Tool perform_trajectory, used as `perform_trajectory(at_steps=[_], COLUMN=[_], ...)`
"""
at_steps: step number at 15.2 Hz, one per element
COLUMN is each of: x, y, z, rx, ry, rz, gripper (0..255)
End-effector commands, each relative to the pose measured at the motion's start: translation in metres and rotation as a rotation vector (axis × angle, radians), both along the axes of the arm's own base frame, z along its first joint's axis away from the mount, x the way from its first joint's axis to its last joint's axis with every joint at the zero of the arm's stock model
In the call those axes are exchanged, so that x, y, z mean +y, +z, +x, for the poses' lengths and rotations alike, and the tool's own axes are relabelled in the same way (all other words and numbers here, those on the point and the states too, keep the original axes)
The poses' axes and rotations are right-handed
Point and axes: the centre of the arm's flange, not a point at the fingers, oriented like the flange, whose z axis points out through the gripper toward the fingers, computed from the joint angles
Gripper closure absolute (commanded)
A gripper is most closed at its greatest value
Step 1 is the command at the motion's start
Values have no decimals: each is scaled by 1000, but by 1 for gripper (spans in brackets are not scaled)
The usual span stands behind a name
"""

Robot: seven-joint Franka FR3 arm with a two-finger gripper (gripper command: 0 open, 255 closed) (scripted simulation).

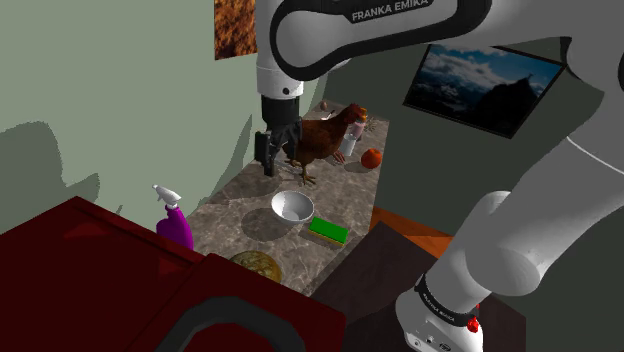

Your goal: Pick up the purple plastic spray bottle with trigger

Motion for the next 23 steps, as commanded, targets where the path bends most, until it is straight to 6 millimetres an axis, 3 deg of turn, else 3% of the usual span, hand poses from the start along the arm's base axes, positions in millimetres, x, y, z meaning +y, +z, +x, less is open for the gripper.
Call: perform_trajectory(at_steps=[1, 19, 23], x=[18, 174, 174], y=[-10, -95, -111], z=[17, 168, 168], rx=[-6, -60, -60], ry=[7, 69, 69], rz=[1, -3, -3], gripper=[0, 0, 0])
